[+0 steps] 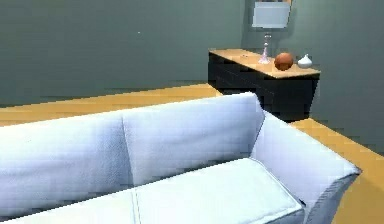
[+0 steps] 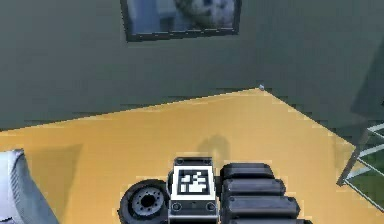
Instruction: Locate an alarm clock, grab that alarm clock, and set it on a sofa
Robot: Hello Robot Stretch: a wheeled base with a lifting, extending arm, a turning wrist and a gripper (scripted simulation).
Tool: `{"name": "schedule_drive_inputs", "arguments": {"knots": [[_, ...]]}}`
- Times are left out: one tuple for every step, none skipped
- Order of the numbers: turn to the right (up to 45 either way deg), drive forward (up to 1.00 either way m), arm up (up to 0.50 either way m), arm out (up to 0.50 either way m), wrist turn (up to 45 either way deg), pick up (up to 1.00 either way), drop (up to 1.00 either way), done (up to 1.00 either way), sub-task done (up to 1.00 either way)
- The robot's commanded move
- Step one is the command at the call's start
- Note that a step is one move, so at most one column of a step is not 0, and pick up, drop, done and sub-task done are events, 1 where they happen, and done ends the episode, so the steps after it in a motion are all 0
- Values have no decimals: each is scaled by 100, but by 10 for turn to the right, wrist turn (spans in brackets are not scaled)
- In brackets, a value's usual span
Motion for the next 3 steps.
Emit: {"name": "schedule_drive_inputs", "arguments": {"knots": [[0, 25, 0, 0, 0, 0, 0, 0, 0], [450, 0, 0, 0, 0, 0, 0, 0, 0], [450, 0, 0, 0, 0, 0, 0, 0, 0]]}}
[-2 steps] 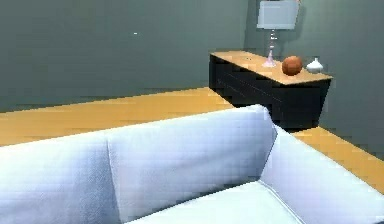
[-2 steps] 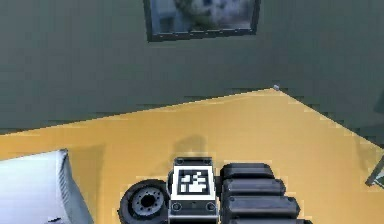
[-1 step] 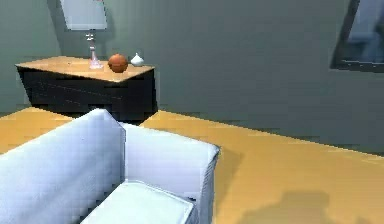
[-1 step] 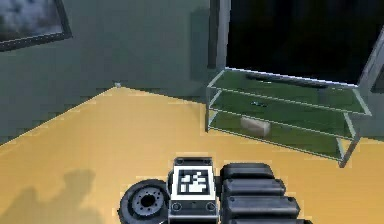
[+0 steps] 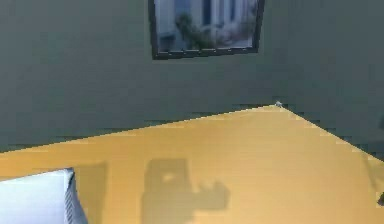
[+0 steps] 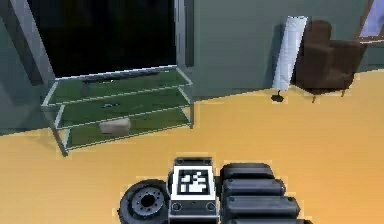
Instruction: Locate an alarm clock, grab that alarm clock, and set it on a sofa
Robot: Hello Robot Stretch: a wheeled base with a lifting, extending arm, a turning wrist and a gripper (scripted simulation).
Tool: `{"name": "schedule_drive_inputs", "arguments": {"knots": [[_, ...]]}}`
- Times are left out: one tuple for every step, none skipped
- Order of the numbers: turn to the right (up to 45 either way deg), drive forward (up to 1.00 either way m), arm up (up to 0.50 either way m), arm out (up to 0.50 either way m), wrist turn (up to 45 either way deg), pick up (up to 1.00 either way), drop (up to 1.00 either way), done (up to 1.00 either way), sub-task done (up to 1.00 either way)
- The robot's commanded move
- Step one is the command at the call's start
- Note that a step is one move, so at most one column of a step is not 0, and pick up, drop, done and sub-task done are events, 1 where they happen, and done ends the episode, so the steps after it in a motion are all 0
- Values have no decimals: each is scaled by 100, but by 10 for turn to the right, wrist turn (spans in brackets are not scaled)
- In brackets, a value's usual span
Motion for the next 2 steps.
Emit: {"name": "schedule_drive_inputs", "arguments": {"knots": [[450, 0, 0, 0, 0, 0, 0, 0, 0], [90, 0, 0, 0, 0, 0, 0, 0, 0]]}}
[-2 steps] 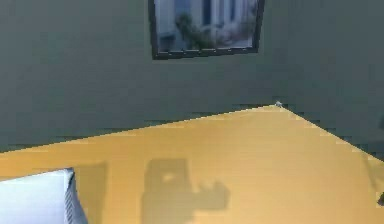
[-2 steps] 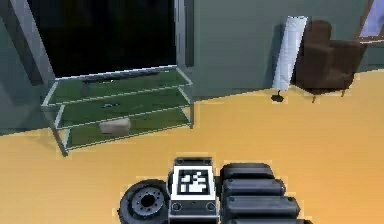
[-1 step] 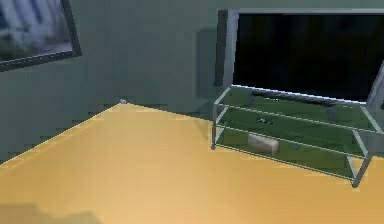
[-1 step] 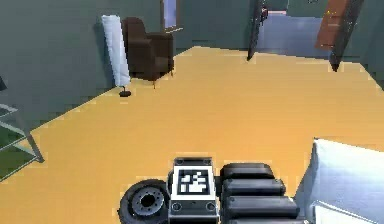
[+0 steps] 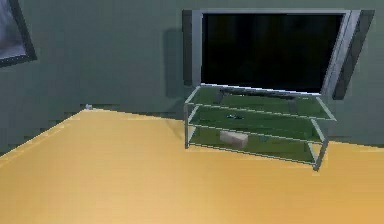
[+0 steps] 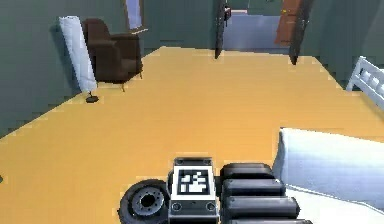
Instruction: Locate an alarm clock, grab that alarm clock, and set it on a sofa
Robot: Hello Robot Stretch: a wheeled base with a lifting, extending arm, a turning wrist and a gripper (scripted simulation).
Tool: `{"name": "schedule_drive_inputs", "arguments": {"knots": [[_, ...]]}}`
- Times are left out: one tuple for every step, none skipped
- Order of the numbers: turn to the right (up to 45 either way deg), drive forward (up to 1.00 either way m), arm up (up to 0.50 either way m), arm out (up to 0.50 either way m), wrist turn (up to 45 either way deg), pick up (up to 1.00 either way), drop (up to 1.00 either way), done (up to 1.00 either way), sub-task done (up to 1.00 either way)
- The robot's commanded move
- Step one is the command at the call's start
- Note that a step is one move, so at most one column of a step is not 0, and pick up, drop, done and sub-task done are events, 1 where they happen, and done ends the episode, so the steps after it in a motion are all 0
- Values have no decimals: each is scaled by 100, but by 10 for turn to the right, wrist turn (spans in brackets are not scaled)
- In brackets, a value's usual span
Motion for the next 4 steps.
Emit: {"name": "schedule_drive_inputs", "arguments": {"knots": [[-450, 0, 0, 0, 0, 0, 0, 0, 0], [-450, 0, 0, 0, 0, 0, 0, 0, 0], [-450, 0, 0, 0, 0, 0, 0, 0, 0], [-210, 0, 0, 0, 0, 0, 0, 0, 0]]}}
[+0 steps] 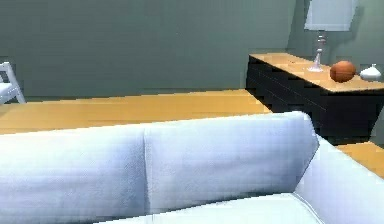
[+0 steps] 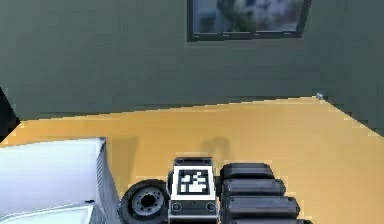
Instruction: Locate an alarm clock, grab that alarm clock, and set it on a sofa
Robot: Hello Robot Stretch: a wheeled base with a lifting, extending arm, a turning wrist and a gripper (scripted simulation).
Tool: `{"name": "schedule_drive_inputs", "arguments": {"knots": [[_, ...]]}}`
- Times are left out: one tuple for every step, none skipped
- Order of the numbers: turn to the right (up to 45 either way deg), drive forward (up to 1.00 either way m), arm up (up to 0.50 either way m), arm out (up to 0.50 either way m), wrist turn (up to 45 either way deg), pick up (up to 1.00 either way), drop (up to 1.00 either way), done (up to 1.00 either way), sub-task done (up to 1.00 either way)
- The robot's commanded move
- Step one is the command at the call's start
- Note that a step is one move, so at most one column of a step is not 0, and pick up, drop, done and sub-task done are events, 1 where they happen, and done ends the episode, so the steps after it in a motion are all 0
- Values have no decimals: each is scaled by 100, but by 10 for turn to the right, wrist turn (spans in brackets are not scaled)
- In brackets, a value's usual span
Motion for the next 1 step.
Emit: {"name": "schedule_drive_inputs", "arguments": {"knots": [[450, 0, 0, 0, 0, 0, 0, 0, 0]]}}
